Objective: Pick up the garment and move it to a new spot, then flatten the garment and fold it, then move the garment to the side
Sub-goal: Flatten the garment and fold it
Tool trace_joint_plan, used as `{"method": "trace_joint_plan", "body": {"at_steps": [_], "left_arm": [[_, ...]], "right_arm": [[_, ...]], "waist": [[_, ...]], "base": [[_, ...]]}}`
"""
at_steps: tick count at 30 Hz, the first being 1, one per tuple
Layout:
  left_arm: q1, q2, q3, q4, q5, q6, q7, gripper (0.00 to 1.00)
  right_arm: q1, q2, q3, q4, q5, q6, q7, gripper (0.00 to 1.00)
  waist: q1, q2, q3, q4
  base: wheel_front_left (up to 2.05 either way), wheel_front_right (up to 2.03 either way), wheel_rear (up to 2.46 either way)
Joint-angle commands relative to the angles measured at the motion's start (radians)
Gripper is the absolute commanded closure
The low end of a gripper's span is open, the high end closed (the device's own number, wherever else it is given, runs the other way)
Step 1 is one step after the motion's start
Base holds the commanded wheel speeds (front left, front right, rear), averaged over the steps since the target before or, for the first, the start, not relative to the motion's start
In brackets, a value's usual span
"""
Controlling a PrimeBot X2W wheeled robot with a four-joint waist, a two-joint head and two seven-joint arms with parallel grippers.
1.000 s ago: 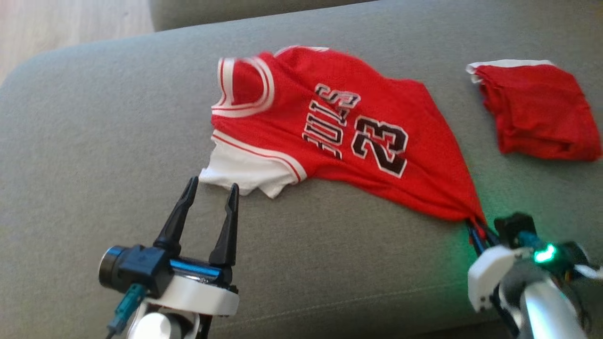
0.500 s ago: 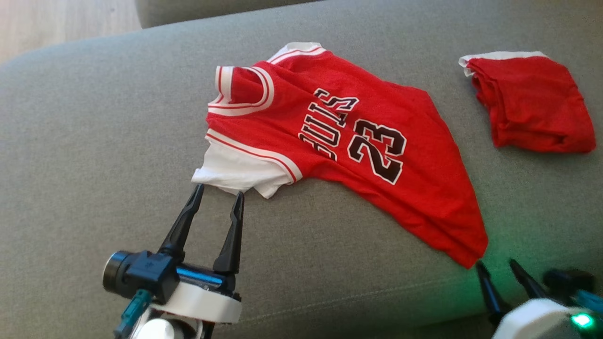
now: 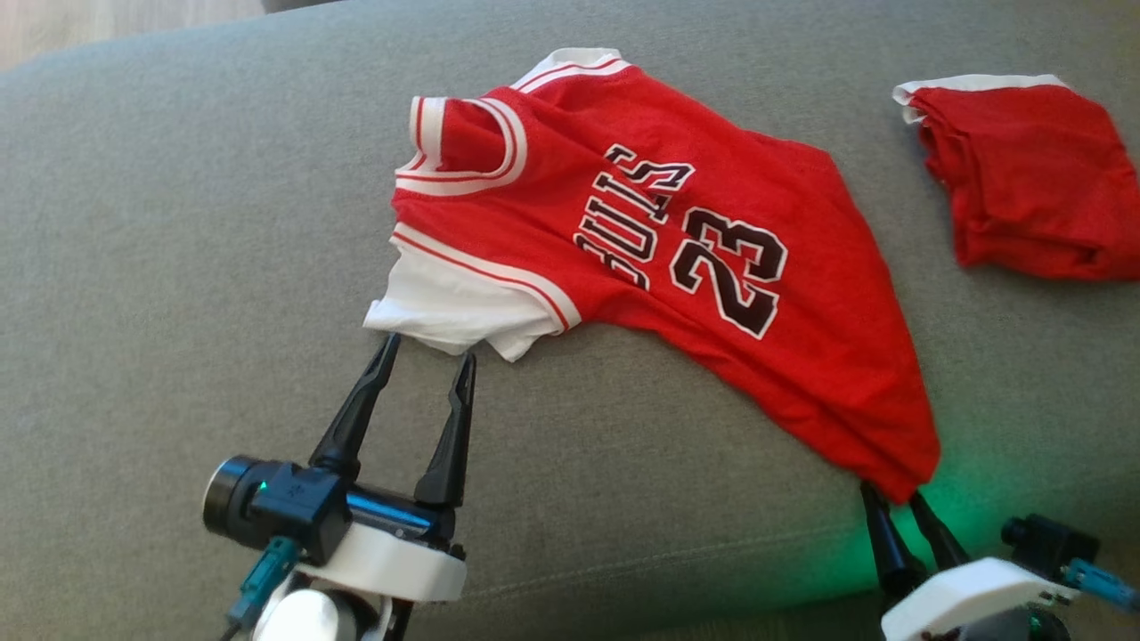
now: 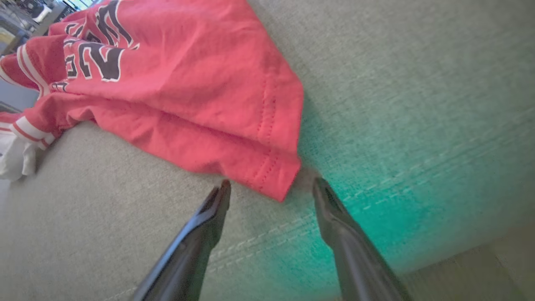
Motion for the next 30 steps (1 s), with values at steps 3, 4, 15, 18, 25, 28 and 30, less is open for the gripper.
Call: {"method": "trace_joint_plan", "body": {"at_steps": [3,4,15,18,25,28,30], "left_arm": [[-0.041,-0.006,0.02,-0.027,0.013,-0.006,-0.005,0.0],[-0.042,-0.007,0.02,-0.027,0.014,-0.006,-0.005,0.0],[-0.044,0.006,0.056,-0.006,0.01,0.004,-0.005,0.0],[-0.074,0.038,0.109,0.059,0.005,0.024,0.0,0.0],[-0.189,0.105,0.16,0.221,-0.014,0.004,0.067,0.0],[-0.217,0.124,0.152,0.268,-0.026,-0.02,0.106,0.0],[-0.229,0.134,0.139,0.293,-0.027,-0.031,0.132,0.0]], "right_arm": [[-0.074,-0.013,0.056,0.069,0.053,0.0,-0.053,0.07],[-0.087,-0.013,0.064,0.092,0.066,0.0,-0.061,0.3],[-0.132,-0.013,0.101,0.16,-0.001,0.0,-0.111,1.0],[-0.137,-0.013,0.081,0.118,-0.062,0.0,-0.113,1.0],[-0.139,-0.013,0.08,0.032,-0.089,0.0,-0.083,1.0],[-0.133,-0.013,0.084,0.008,-0.083,0.0,-0.075,1.0],[-0.129,-0.013,0.086,-0.003,-0.08,0.0,-0.071,1.0]], "waist": [[-0.0001,0.0,0.011,0.02],[-0.0001,0.0,0.013,0.023],[-0.0001,0.0,0.029,0.016],[-0.0001,0.0,0.044,-0.005],[-0.0001,0.0,0.062,-0.03],[-0.0001,0.0,0.065,-0.035],[-0.0001,0.0,0.068,-0.038]], "base": [[0.0,0.0,0.0],[0.0,0.0,0.0],[0.0,0.0,0.0],[0.0,0.0,0.0],[0.0,0.0,0.0],[0.0,0.0,0.0],[0.0,0.0,0.0]]}}
